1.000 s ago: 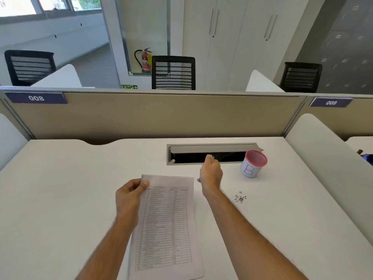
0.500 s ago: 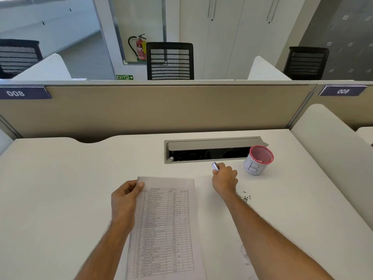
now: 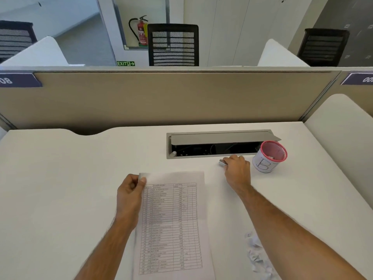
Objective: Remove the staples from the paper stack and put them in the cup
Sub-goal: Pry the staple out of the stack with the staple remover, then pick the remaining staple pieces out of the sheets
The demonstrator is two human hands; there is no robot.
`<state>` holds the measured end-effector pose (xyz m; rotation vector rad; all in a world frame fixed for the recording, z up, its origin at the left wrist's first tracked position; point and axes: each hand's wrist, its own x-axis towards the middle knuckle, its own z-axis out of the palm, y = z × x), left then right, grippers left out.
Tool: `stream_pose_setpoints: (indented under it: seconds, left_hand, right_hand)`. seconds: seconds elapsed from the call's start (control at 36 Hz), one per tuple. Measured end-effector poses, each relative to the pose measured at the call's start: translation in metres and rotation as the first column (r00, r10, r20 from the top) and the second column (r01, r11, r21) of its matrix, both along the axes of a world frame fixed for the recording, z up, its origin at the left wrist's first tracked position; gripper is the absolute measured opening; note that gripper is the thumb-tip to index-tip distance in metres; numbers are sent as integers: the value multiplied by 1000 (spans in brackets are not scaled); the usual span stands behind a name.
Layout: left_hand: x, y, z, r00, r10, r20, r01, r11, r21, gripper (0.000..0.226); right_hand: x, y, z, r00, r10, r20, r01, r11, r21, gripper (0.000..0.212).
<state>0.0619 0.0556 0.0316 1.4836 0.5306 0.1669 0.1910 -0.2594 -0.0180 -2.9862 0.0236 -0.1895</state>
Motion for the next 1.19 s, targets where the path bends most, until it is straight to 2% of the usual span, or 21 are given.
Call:
stream_pose_setpoints:
  seconds: [0.14, 0.42, 0.67, 0.89, 1.03, 1.19]
  left_hand:
    - [4, -6, -3, 999, -30, 14, 30, 998, 55, 21]
    - [11, -13, -12, 992, -123, 9, 123, 992, 34, 23]
    - [9, -15, -14, 983, -182, -6, 182, 982, 46, 26]
    - [5, -17, -10, 978, -207, -27, 208, 977, 50, 23]
    - [3, -21, -8, 981, -193, -35, 194, 981, 7, 19]
    - [-2, -24, -5, 990, -140, -31, 141, 990, 23, 24]
  right_hand:
    - [8, -5, -7, 999, 25, 19, -25, 1000, 5, 25]
    - [19, -7, -13, 1000, 20, 14, -20, 1000, 9, 33]
    - [17, -3, -7, 999, -6, -50, 6, 1000, -11, 43]
    - [10, 4, 2, 995, -24, -96, 27, 999, 38, 38]
    - [-4, 24, 13, 999, -32, 19, 28, 987, 157, 35]
    - [-40, 71, 37, 978, 52, 202, -125, 921, 369, 27]
